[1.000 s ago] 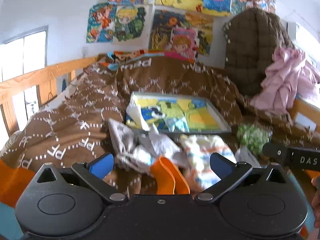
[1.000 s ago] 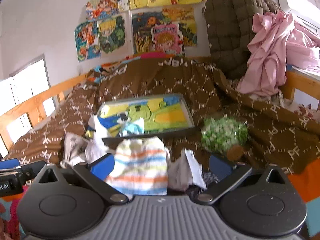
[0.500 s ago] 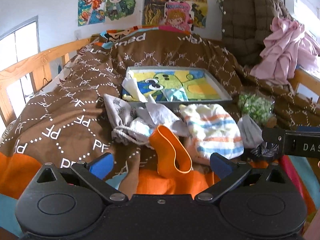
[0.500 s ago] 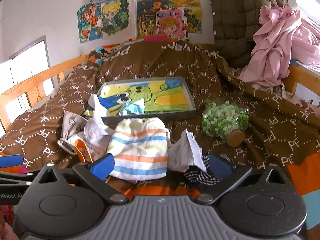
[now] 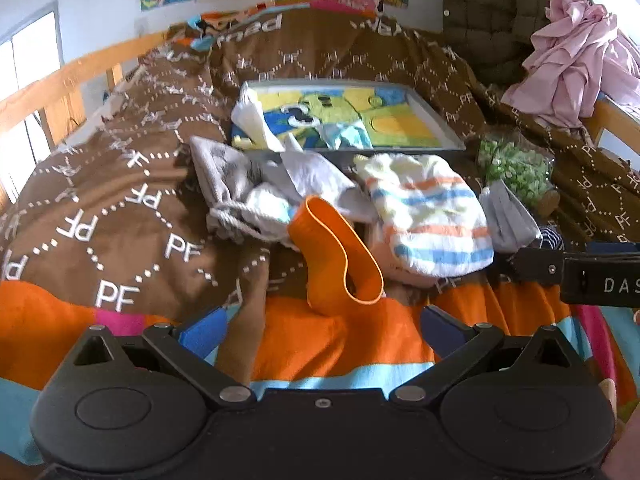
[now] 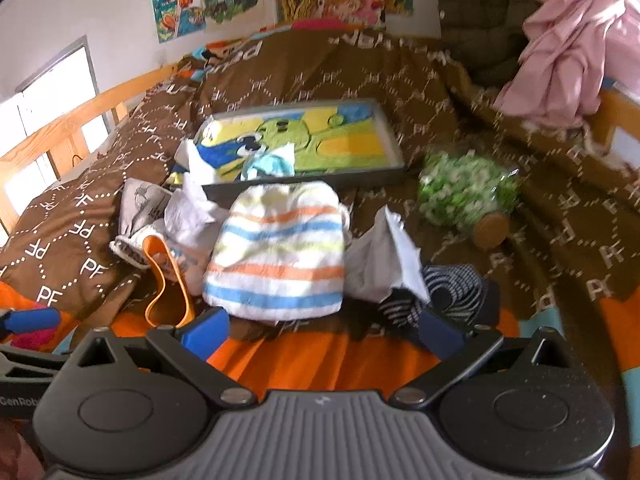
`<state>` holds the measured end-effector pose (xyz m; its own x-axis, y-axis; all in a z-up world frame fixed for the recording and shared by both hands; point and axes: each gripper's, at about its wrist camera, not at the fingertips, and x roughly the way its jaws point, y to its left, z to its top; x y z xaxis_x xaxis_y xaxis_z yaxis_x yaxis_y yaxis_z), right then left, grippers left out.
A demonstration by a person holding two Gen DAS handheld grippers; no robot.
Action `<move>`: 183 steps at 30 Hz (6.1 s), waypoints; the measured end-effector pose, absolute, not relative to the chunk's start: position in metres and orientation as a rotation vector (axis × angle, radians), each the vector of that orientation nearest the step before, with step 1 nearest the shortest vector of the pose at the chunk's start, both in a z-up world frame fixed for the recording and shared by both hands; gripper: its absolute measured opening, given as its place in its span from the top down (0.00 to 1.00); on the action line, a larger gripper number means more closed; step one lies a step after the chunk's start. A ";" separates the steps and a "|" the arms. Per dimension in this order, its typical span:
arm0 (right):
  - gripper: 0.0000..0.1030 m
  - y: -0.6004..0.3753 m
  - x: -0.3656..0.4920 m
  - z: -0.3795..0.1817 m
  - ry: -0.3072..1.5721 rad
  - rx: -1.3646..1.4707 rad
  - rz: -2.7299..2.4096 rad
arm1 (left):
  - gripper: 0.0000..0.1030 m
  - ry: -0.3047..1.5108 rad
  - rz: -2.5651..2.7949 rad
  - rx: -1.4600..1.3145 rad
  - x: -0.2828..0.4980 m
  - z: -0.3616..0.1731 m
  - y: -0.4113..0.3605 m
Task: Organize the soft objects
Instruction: 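Move the left tool to the orange strap while the right tool approaches the striped towel, then close the left tool on the orange strap while the right tool grasps the striped towel, then carry the orange strap and striped towel into the tray and open both tools, then lift both open tools up away from the tray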
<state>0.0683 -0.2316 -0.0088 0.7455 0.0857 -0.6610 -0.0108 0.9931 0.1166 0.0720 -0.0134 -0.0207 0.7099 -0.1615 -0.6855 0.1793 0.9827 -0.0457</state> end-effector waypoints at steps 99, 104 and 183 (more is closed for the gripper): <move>0.88 -0.180 0.126 -0.002 0.376 -0.307 0.288 | 0.84 0.511 -0.230 0.117 0.095 -0.033 -0.059; 0.88 -0.178 0.124 0.001 0.323 -0.337 0.271 | 0.84 0.466 -0.216 0.121 0.094 -0.028 -0.057; 0.00 -0.241 0.265 0.052 0.367 0.154 0.116 | 0.24 0.363 -0.220 -0.106 0.261 0.030 0.003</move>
<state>0.2650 -0.2414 0.0515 0.9270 0.1406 -0.3477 -0.0849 0.9817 0.1707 0.2609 0.0025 0.0303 0.9113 -0.2318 -0.3403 0.1939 0.9707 -0.1420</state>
